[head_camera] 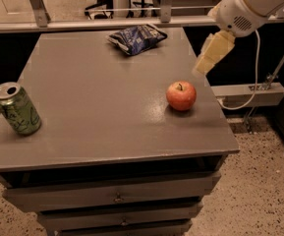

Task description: Move blue chip bag near apple

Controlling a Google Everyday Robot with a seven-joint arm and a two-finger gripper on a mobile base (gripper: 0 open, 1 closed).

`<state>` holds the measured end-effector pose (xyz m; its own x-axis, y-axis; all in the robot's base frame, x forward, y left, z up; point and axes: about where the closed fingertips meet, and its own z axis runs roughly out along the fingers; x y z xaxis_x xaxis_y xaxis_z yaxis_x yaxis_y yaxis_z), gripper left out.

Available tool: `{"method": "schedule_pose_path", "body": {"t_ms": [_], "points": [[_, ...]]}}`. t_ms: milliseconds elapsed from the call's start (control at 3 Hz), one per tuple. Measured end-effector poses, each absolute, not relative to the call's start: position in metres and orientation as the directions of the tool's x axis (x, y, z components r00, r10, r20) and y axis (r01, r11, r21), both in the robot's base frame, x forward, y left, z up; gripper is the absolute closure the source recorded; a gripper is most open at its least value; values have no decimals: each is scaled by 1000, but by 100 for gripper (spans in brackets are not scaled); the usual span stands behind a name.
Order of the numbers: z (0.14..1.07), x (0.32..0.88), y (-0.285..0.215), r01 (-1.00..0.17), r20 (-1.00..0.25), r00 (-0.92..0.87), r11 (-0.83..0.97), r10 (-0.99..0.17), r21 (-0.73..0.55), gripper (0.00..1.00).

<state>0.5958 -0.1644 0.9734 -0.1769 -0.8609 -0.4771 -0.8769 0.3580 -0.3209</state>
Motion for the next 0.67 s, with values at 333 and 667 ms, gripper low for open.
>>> {"method": "schedule_pose_path", "body": {"t_ms": [333,667], "points": [[954,664,-132,-832,-627,-217,478,-748,-282,0],[940,729,-101,-779,-738,-258,586,-624,-223,0]]}}
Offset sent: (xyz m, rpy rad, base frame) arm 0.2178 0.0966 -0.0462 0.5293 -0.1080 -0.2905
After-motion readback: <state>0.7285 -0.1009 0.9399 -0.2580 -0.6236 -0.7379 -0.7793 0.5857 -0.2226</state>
